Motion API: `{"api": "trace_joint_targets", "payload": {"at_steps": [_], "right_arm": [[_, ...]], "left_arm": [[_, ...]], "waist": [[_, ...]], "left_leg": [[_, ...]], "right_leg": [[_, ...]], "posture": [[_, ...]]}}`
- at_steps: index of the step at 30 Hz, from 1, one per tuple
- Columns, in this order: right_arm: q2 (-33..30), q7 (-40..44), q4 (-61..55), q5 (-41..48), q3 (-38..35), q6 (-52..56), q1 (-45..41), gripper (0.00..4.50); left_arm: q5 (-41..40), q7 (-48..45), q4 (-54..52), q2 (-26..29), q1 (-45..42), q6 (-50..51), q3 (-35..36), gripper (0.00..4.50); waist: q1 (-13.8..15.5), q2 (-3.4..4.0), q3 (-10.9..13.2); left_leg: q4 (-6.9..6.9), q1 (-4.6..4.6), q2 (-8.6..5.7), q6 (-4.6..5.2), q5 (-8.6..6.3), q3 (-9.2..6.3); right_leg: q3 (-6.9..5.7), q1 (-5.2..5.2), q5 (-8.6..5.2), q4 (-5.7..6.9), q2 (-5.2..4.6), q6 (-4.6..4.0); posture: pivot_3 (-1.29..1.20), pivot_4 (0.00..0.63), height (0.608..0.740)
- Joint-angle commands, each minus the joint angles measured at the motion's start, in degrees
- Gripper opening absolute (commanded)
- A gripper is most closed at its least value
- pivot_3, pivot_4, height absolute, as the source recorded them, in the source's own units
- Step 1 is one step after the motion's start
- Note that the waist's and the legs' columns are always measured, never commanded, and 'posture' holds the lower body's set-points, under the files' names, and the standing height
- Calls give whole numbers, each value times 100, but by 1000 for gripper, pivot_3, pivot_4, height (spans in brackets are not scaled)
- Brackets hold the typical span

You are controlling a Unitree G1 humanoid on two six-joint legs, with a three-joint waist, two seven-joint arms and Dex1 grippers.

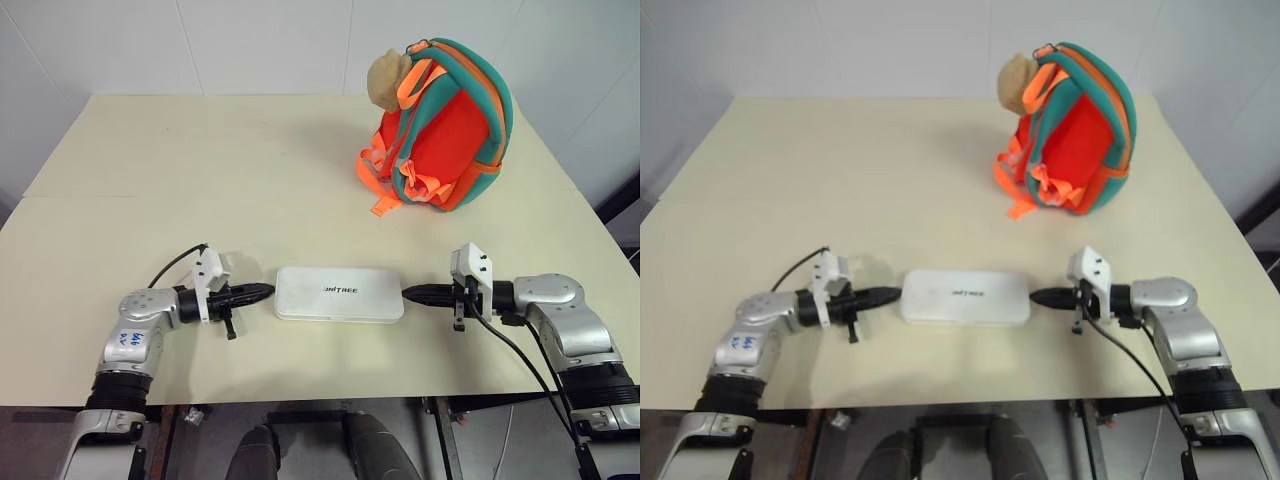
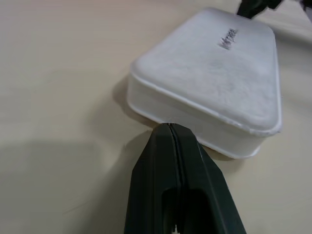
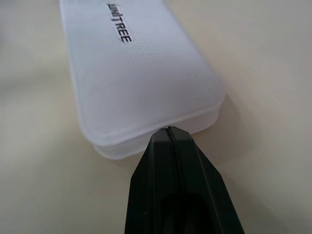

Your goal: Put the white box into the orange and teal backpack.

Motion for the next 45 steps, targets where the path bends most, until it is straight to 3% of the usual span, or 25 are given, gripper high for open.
{"api": "trace_joint_targets", "payload": {"at_steps": [1,8,13,18,23,30,45], "right_arm": [[-357,238,-550,641,-449,683,-69,598],[-1047,371,-1044,1154,-738,1701,-9,2907],[-1134,130,-1391,1475,-757,2431,-88,4500],[-1086,-191,-1803,1621,-575,3080,-147,4500],[-1093,-584,-1726,1421,-330,3419,-326,4500],[-1220,-531,-1821,1366,-84,3533,-220,4500],[-957,-618,-1693,1320,168,3571,-261,4500]], "left_arm": [[-135,-94,-147,380,-205,485,114,617],[-763,-435,-253,793,-644,2247,77,2763],[-800,-355,-304,1025,-947,3724,-364,4360],[-821,-180,-83,955,-1305,4990,-825,4470],[-1051,56,-32,688,-1558,5911,-855,4470],[-1559,120,-466,541,-1560,6879,-892,4470],[-1914,754,-595,74,-1406,7207,-828,4470]], "waist": [[5,1,0],[12,1,1],[-1,1,1],[8,1,1],[29,2,0],[33,2,0],[56,2,0]], "left_leg": [[-1,0,0,0,0,0],[-6,-6,0,1,-1,-1],[-16,-7,2,0,-2,-1],[-16,-7,1,0,-3,0],[-10,-7,-2,0,-3,0],[-15,-8,-2,0,-11,0],[-10,-7,-2,0,-16,-1]], "right_leg": [[0,0,0,-1,0,0],[-3,1,0,-19,-1,0],[-4,0,-1,-30,1,-1],[-4,-2,-3,-30,0,-2],[-3,0,-3,-30,-3,-2],[-4,0,-13,-37,-4,0],[-4,3,-19,-33,-5,0]], "posture": [[0,150,740],[0,150,740],[0,150,740],[0,150,740],[0,150,740],[0,150,740],[0,150,740]]}}
